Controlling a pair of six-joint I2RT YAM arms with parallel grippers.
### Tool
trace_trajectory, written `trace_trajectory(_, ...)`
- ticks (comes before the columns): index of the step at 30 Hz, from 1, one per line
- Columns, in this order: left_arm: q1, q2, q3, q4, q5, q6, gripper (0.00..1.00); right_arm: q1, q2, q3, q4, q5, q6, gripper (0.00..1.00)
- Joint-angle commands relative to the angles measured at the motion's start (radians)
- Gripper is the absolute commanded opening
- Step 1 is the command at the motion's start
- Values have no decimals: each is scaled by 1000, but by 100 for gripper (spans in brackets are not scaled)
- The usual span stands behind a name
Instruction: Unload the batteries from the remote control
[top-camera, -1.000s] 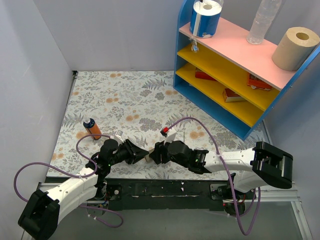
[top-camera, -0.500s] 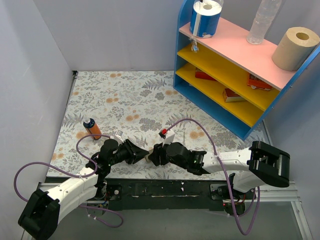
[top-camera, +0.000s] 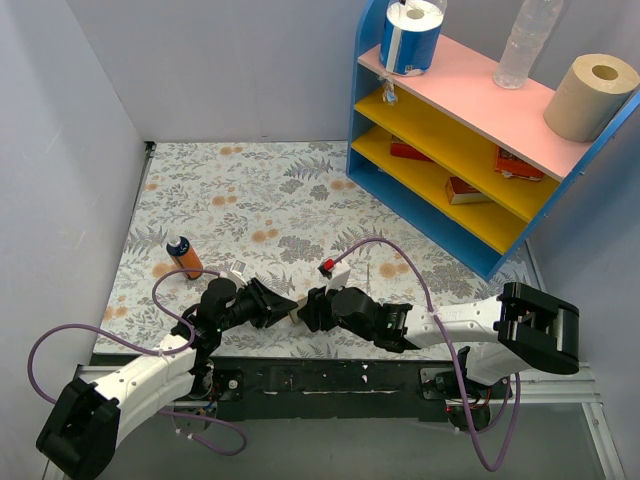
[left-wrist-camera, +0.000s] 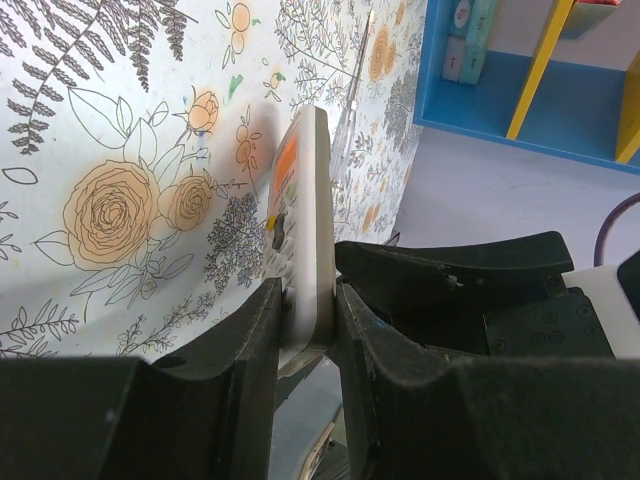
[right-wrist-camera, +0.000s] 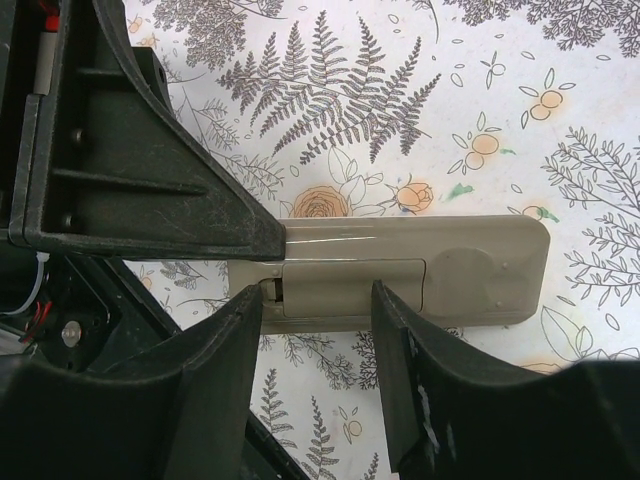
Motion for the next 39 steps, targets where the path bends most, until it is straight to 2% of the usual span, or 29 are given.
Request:
trace_trajectory(1,1,-17,-5,-2,9,-6,0,3,10,-2,25,58,-4,54)
trace_trajectory(15,2,-23,-5,-2,15,-12,0,14,44,29,7,49,-24,52)
trace_trajectory(23,2,-20,-7,-2,14,-12,0,84,97,170,-190,220,-123,49)
trace_trajectory(30,2,-21,-10,-2,15,-12,0,143,186,309,-391,365,-136,48)
trace_trajectory(39,1,-23,-12,-2,16,-10,0,144,179,320,-430,412,-117,47)
